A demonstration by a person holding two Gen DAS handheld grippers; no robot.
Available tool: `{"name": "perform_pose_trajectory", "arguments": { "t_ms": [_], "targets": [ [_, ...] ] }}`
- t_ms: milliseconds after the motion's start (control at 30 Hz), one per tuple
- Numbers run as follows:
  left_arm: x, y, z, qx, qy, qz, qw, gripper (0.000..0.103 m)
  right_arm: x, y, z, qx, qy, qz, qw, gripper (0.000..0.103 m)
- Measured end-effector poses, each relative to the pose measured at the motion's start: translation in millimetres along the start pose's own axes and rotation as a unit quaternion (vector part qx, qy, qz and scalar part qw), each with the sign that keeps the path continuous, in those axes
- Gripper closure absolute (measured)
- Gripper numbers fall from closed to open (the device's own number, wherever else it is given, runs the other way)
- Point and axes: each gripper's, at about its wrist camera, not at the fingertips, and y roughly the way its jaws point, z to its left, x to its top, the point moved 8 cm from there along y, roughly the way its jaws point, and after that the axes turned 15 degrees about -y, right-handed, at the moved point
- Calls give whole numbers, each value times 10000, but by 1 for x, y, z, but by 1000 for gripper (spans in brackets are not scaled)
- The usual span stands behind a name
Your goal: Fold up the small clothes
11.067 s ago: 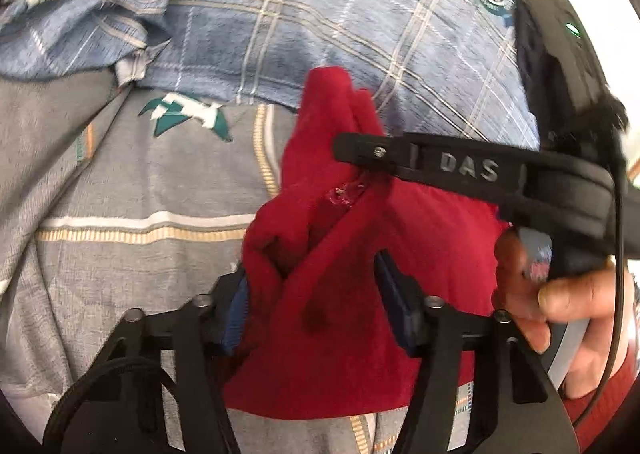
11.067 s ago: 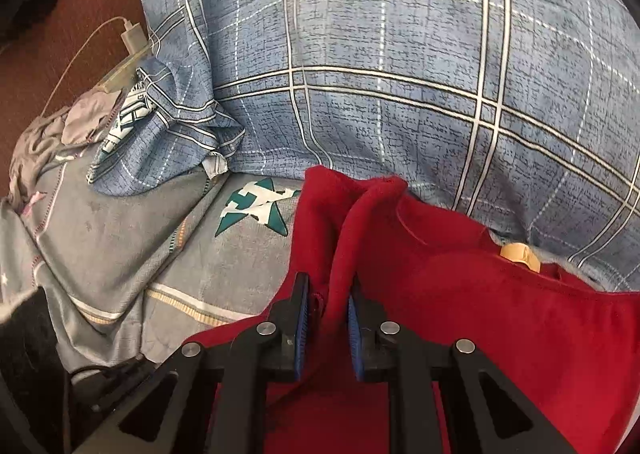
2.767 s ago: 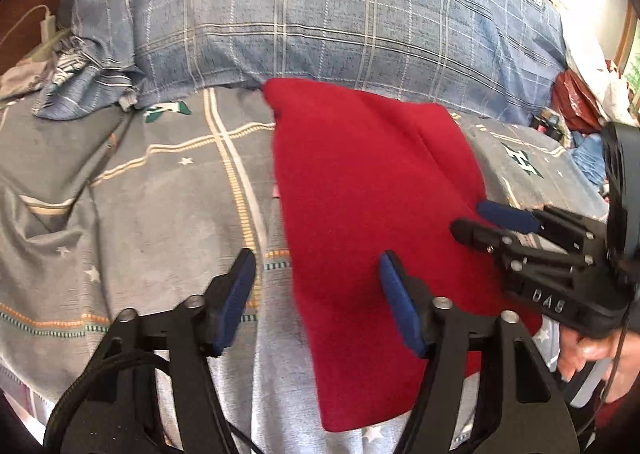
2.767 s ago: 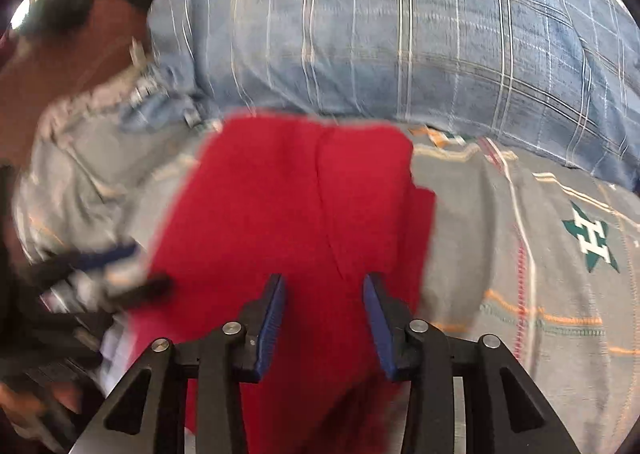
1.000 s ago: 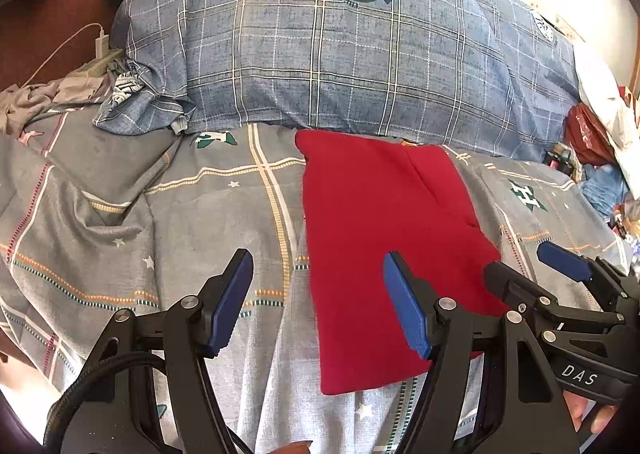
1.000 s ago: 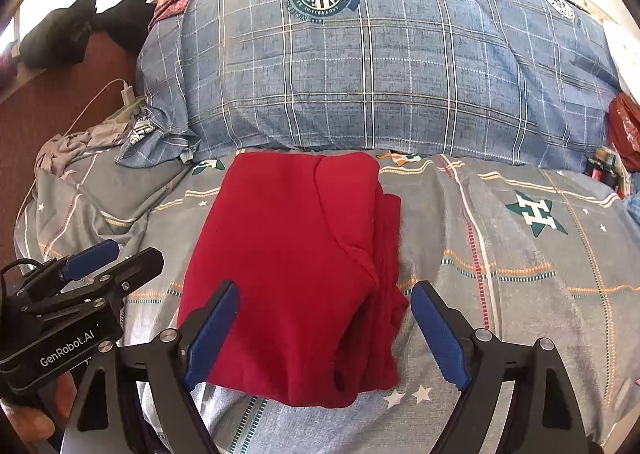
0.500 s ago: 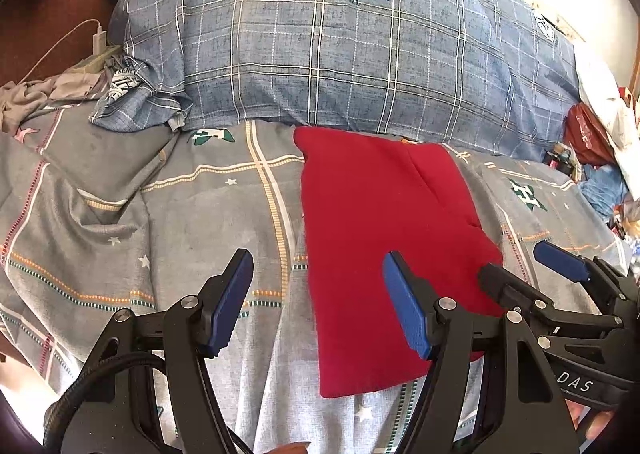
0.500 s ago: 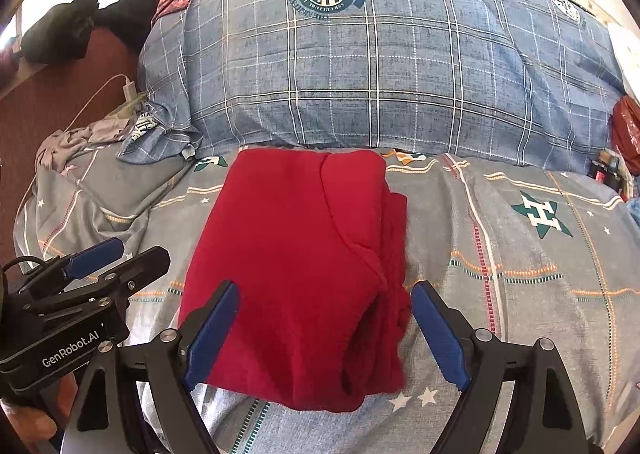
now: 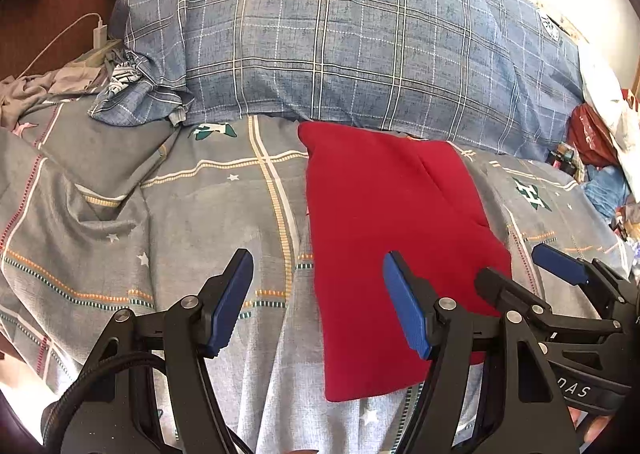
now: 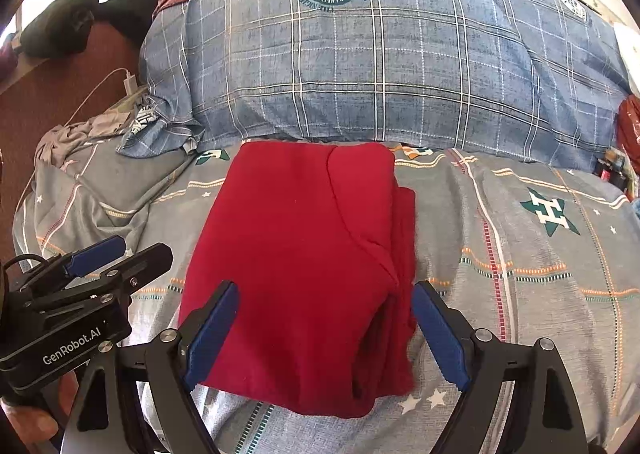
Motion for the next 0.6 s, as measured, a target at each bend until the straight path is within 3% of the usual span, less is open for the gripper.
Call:
{"name": "perform_pose_trajectory", "arguments": {
  "t_ms": [600],
  "targets": [
    [-2,3,-5,71,-8,-9,10000,35,1,4,3,20,13,48,10000,17]
  ]
}}
